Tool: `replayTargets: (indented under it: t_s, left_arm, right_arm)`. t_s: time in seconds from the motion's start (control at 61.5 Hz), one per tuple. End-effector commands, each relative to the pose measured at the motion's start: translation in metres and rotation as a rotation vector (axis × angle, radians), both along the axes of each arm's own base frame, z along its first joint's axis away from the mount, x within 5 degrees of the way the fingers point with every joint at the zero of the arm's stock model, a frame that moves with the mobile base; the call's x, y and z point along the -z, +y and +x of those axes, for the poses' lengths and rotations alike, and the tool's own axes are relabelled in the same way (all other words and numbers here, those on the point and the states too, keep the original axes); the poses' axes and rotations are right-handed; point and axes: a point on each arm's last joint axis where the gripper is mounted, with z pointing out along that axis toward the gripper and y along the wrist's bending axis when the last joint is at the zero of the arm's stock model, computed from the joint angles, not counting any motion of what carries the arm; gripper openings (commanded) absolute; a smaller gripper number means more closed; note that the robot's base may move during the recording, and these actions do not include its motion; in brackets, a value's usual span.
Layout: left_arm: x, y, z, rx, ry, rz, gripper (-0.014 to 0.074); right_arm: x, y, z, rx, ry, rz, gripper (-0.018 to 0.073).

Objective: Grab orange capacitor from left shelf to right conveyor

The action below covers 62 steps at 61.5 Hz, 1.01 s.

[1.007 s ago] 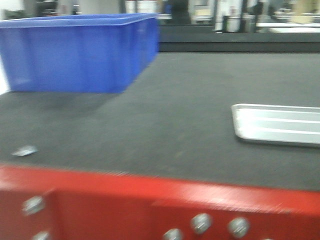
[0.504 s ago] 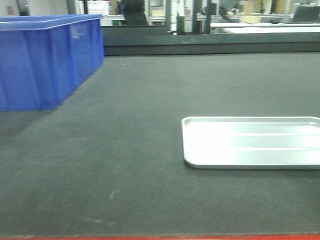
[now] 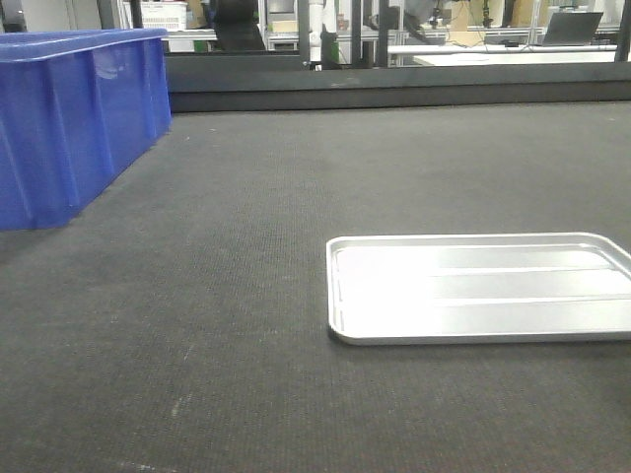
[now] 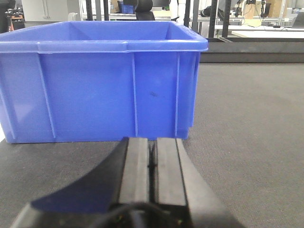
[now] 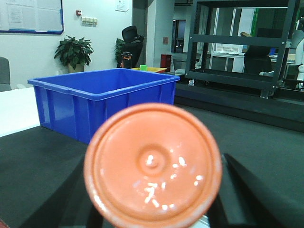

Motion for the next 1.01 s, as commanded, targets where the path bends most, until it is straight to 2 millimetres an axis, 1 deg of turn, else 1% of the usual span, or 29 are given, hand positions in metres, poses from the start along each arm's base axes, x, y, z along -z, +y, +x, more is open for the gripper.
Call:
replayTargets:
  t_s: [0.0, 0.146, 0.276, 0.406, 0.617, 0.715, 0.78, 0.877, 0.991]
  left_arm:
    - [-0.01, 0.0, -0.002, 0.004, -0.094, -0.01, -0.0105]
    - [-0.01, 0.0, -0.002, 0.004, -0.094, -0.01, -0.0105]
    - [-0.01, 0.0, -0.002, 0.004, -0.094, -0.01, -0.0105]
    - [-0.01, 0.0, -0.002, 0.004, -0.094, -0.01, -0.0105]
    - [-0.01, 0.0, -0.002, 0.004, -0.094, -0.01, -0.0105]
    - [-0.01, 0.0, -0.002, 0.004, -0.094, -0.01, -0.0105]
    - [-0.01, 0.0, -0.002, 0.004, -0.094, -0.01, -0.0105]
    - [-0.01, 0.0, -0.002, 0.004, -0.094, -0.01, -0.0105]
    - [-0.01, 0.0, -0.002, 0.004, -0.094, -0.01, -0.0105]
  right_arm:
    - [-0.016, -0.005, -0.006, 0.012, -0.112, 0.061, 0.0057]
    - [-0.016, -0.005, -0.006, 0.01, -0.112, 0.067, 0.0057]
    - [-0.023, -0.006, -0.008, -0.001, -0.156, 0.144, 0.0057]
    - [-0.035, -0.01, -0.011, 0.012, -0.266, 0.229, 0.0057]
    - [-0.056, -0.022, -0.022, 0.041, -0.5, 0.403, 0.0057]
    - [-0.061, -0.025, -0.026, 0.049, -0.561, 0.448, 0.0057]
    - [-0.06, -0.024, -0.025, 0.047, -0.546, 0.438, 0.0057]
    - [-0.055, -0.018, -0.017, 0.04, -0.47, 0.381, 0.0057]
    - [-0.051, -0.005, 0.001, 0.037, -0.358, 0.302, 0.0057]
